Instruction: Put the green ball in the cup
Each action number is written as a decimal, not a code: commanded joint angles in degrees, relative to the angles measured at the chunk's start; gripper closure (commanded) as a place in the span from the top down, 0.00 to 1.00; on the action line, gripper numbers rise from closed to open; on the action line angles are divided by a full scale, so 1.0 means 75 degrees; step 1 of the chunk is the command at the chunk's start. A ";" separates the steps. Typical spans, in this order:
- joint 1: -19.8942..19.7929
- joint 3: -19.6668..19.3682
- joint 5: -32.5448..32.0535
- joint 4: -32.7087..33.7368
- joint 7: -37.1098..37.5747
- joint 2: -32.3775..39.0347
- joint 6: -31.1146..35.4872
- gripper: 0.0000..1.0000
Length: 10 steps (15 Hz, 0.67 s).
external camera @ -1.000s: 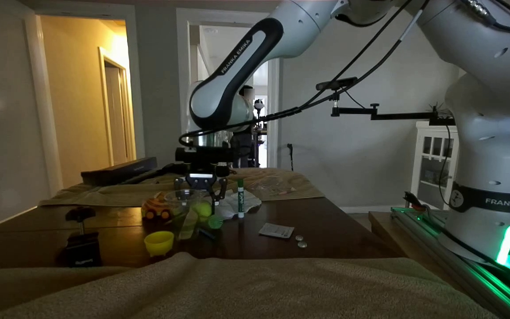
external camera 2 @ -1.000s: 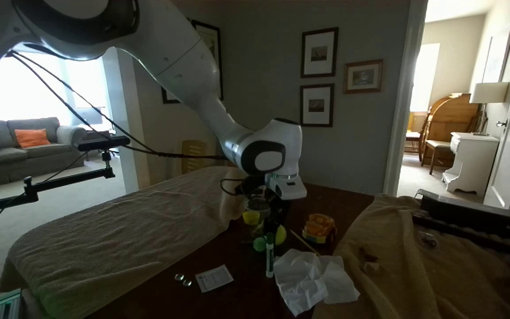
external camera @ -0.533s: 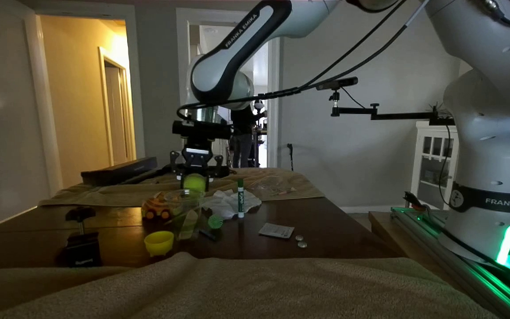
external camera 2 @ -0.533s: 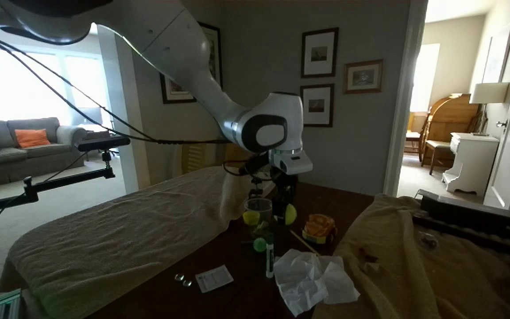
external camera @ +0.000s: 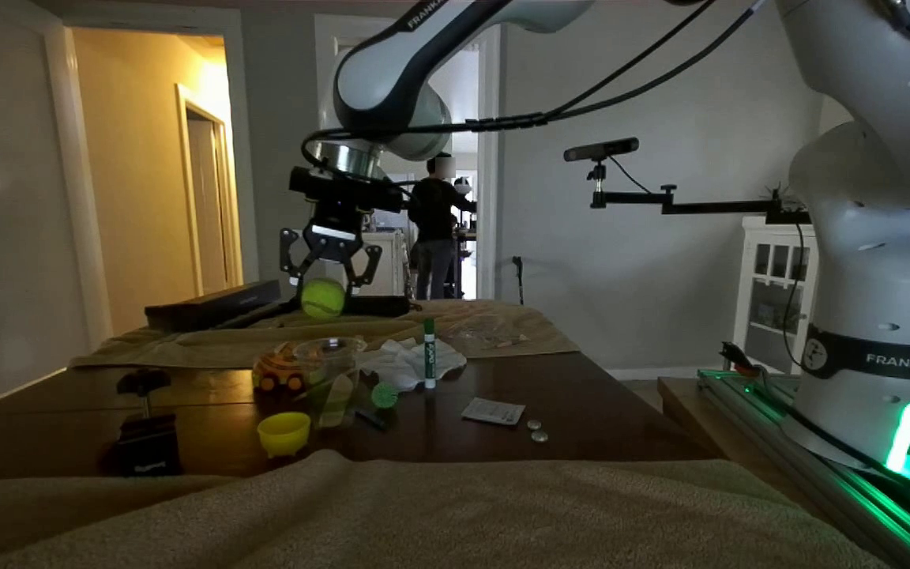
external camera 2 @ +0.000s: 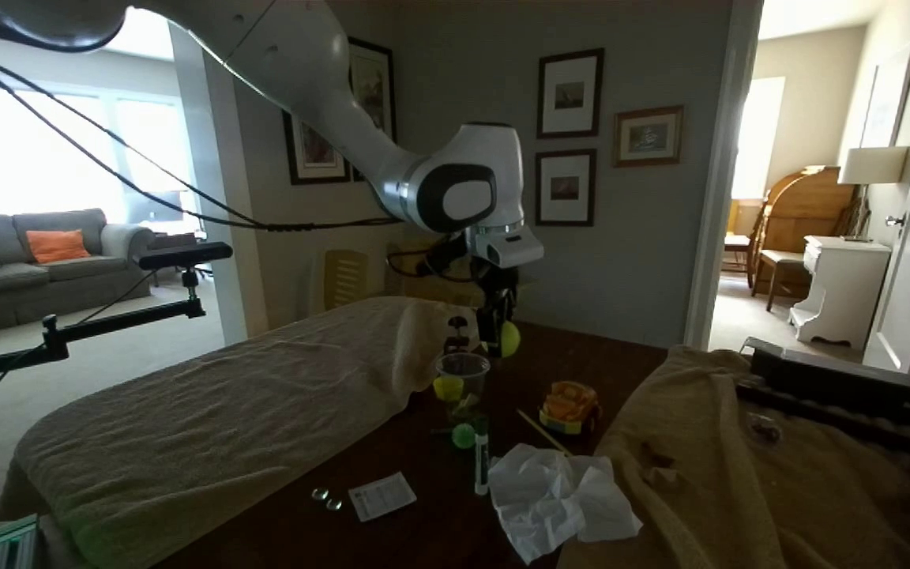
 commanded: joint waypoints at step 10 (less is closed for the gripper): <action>0.0207 0.0449 -0.0052 -0.0403 0.0095 -0.0321 -0.0305 0.42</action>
